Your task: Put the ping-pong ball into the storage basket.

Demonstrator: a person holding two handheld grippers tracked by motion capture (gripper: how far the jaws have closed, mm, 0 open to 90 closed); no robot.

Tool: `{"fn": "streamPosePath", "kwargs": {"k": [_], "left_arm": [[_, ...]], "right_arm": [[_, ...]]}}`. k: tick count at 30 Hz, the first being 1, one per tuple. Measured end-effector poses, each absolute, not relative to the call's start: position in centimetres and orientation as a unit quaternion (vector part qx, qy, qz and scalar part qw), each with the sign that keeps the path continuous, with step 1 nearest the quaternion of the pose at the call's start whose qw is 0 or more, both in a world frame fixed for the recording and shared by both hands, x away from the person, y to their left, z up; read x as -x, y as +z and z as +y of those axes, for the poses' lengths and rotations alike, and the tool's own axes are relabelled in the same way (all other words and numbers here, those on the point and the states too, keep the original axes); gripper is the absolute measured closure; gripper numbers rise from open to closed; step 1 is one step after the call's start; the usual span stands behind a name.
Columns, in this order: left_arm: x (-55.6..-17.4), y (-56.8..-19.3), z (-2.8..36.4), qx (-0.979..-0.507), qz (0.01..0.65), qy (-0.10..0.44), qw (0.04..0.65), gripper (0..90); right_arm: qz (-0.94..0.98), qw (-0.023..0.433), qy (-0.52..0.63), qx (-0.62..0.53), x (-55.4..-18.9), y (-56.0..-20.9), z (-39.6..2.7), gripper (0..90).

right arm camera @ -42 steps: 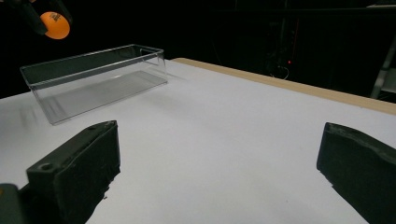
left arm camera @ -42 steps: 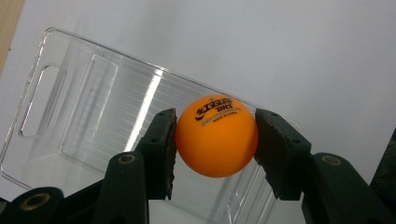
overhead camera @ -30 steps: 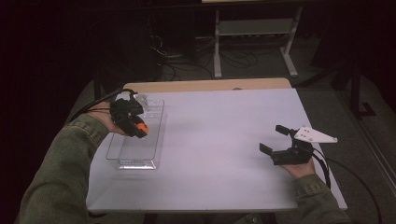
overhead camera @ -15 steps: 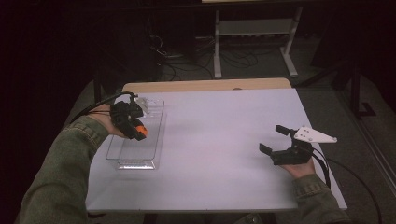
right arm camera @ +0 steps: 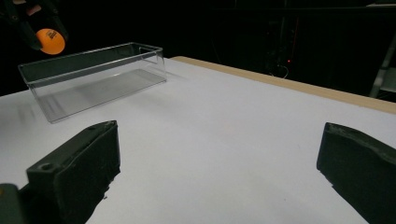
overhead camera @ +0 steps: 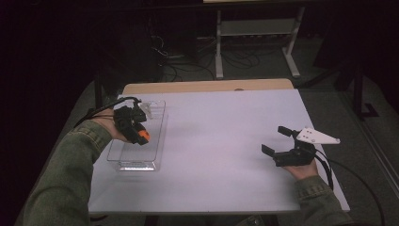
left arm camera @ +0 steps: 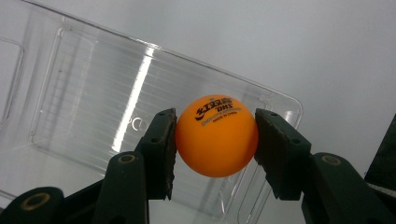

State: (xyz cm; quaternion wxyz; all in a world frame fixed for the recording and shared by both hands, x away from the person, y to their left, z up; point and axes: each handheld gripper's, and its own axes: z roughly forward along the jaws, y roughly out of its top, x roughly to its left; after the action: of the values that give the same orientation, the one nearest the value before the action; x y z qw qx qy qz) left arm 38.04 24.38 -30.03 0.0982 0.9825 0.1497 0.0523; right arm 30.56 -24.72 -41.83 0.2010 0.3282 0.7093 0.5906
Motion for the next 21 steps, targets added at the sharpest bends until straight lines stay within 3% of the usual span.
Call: {"fn": "streamPosePath", "kwargs": {"k": [21], "left_arm": [[-37.9, -32.1, 24.1, -0.983, 0.153, 0.041, 0.094, 50.3]], "right_arm": [[0.710, 0.201, 0.591, -0.327, -30.6, -41.8, -24.7, 0.0]]}}
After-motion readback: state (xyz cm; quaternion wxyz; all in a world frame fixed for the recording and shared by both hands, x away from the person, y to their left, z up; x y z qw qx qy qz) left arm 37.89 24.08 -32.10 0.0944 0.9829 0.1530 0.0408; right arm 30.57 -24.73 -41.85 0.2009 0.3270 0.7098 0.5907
